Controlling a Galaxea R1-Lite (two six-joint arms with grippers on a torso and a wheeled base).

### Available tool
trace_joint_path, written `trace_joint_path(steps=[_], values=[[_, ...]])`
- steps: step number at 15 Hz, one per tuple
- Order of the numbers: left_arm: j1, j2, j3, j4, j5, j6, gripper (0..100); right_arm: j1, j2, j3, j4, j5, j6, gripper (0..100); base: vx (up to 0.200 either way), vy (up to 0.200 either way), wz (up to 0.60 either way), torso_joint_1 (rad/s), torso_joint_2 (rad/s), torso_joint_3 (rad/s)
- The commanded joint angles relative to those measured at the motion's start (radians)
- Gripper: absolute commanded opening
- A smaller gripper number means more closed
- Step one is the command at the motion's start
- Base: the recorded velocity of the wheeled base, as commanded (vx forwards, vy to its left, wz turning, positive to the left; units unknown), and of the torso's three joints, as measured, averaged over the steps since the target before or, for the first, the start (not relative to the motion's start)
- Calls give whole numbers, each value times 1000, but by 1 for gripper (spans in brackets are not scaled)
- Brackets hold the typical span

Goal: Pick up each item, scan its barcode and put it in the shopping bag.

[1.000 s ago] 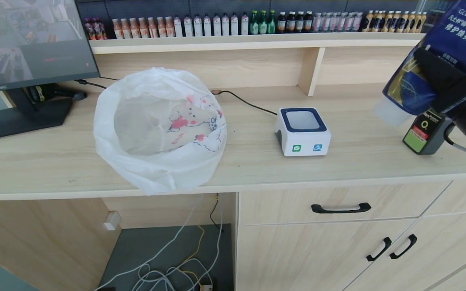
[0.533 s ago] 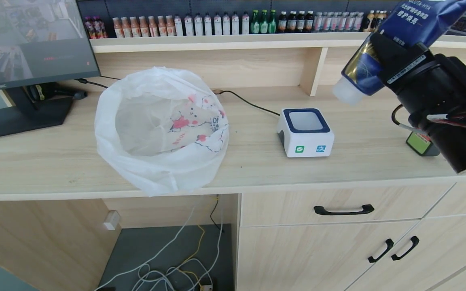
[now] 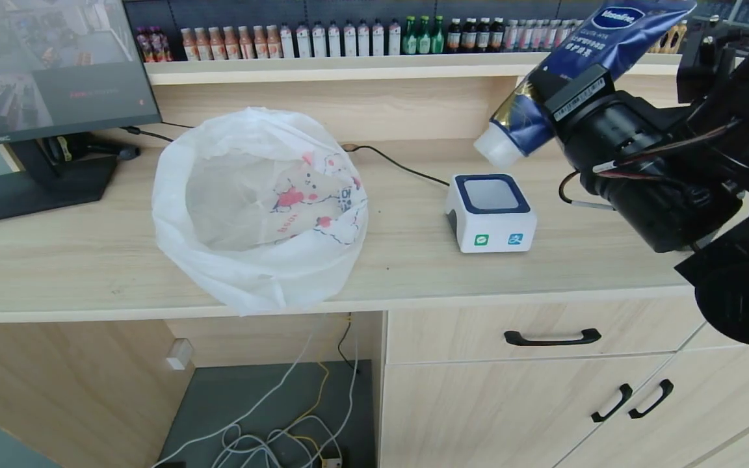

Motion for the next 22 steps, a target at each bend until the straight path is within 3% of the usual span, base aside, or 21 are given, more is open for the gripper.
trace_joint_path(steps=[1,3,7,22], values=[[1,0,0,0,0,0,100,35,16,-86,59,-9,76,0,0,0,0,0,0,0],[0,0,0,0,0,0,100,47,16,-114,153,-14,165,0,0,0,0,0,0,0],[1,0,0,0,0,0,100,36,58,-126,176,-14,266,0,0,0,0,0,0,0],[1,0,0,0,0,0,100,-16,165,-135,175,-5,330,0,0,0,0,0,0,0]])
